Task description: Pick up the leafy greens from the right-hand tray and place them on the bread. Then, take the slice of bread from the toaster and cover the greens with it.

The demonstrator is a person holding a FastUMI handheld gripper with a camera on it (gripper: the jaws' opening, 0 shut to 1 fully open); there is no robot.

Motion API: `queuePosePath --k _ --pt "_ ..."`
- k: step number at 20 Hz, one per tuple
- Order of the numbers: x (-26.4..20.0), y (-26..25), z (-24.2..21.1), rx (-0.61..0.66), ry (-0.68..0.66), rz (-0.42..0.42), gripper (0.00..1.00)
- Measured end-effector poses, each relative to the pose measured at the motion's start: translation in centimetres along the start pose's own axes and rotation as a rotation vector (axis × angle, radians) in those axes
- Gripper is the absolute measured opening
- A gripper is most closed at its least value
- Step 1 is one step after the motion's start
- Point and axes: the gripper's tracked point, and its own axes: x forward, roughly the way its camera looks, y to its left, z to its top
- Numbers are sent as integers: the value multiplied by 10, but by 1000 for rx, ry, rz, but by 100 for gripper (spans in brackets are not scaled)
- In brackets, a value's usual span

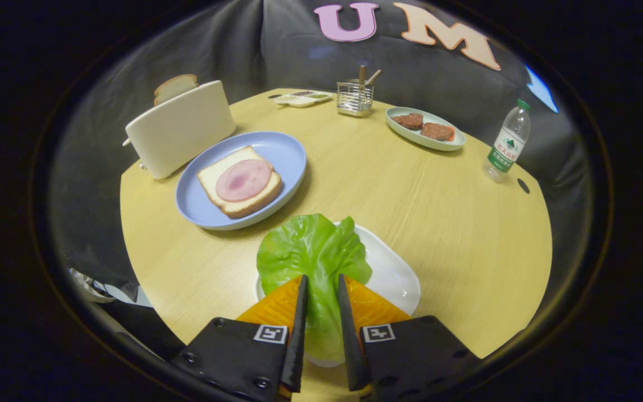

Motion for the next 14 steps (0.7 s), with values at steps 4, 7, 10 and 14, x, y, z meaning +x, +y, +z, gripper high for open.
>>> queuePosePath --k 4,7,10,14 --pt "-11 7 14 7 -29 -18 35" --pt "-6 6 6 11 5 -35 35" --pt "-1 -1 1 11 31 -84 24" --pt "-2 5 2 -20 35 -69 4"
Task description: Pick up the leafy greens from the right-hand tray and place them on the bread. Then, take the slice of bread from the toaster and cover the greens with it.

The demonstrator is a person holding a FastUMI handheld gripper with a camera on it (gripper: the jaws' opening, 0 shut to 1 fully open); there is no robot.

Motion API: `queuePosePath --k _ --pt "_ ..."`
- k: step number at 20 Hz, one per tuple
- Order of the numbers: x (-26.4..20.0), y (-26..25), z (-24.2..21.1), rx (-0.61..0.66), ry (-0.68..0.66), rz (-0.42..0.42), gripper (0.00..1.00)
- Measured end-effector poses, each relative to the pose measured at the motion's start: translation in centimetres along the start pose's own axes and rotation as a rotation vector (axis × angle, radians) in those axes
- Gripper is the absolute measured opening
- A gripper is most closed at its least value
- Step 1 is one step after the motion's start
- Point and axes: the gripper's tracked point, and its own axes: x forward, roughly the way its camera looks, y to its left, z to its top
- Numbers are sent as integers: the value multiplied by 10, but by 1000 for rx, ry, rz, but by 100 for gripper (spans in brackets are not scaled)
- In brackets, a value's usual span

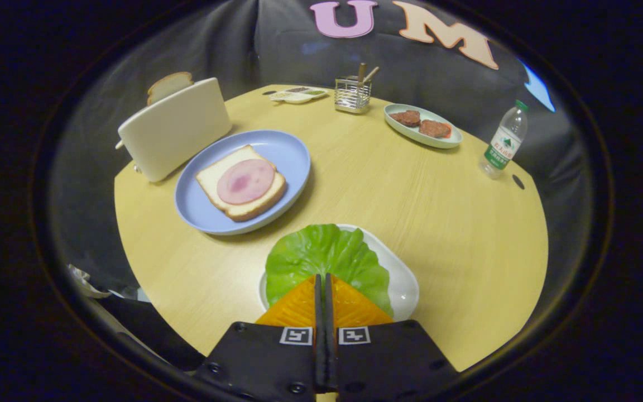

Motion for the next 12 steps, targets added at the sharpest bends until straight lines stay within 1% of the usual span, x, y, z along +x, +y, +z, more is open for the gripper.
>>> queuePosePath --k 2,4,6,7,8,9,12 --pt "5 6 0 -8 -3 20 35" --pt "6 3 -2 -48 -2 2 67" --pt "11 4 -9 -72 25 0 54" --pt "12 7 -12 -75 40 14 47" --pt "14 11 -10 -65 38 27 40" --pt "15 8 -7 -71 35 9 34" --pt "15 9 -7 -46 46 27 14"
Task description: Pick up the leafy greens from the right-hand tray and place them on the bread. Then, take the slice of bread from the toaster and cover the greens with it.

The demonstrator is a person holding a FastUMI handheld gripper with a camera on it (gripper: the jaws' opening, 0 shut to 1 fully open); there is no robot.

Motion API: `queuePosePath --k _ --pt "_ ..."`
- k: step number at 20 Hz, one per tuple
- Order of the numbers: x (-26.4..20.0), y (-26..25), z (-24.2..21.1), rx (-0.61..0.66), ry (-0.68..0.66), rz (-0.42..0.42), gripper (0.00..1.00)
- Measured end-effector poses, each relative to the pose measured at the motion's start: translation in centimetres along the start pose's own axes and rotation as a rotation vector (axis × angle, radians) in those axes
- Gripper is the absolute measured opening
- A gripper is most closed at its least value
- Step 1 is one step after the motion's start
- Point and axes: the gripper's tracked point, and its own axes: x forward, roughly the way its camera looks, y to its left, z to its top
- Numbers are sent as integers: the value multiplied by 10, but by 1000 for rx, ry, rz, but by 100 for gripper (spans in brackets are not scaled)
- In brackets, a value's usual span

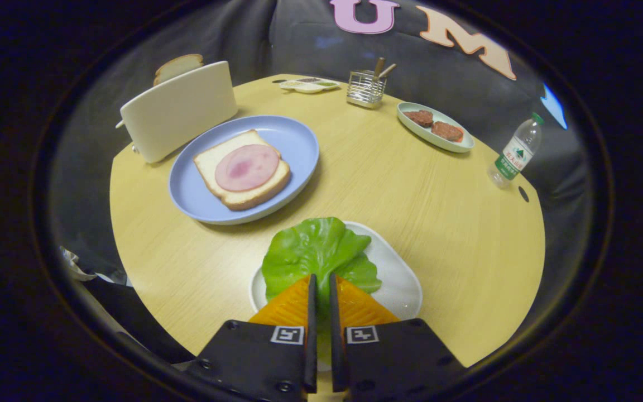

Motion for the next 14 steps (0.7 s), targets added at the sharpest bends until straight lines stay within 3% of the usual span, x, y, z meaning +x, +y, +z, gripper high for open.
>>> queuePosePath --k 3,14 --pt "-11 -3 15 0 -37 -8 4" --pt "-44 24 95 -37 -140 -3 4"
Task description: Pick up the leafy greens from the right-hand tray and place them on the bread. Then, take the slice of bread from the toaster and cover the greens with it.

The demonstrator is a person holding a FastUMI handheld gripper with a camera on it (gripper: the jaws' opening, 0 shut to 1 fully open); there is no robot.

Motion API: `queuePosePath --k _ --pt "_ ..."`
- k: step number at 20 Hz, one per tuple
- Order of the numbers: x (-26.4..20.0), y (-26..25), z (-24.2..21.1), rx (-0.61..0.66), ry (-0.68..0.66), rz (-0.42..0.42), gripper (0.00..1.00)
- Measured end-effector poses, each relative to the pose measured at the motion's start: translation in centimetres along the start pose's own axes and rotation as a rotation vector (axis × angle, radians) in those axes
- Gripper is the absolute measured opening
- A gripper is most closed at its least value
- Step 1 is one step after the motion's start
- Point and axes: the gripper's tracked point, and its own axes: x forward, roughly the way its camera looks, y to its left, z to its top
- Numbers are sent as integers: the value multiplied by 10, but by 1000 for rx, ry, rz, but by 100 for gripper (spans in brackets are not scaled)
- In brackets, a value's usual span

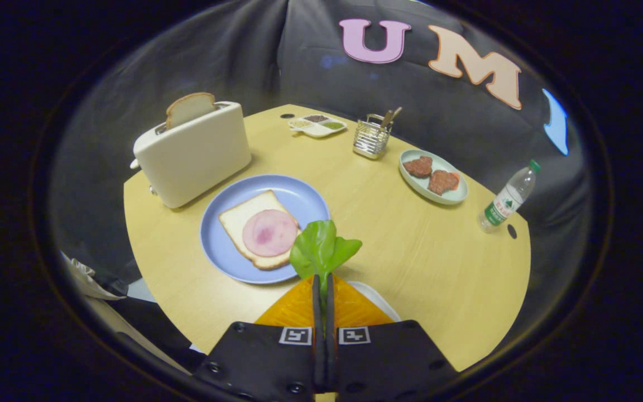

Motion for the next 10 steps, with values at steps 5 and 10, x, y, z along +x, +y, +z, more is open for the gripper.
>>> queuePosePath --k 5,10 --pt "8 32 27 -19 -5 39 4" --pt "24 62 45 -46 1 68 4"
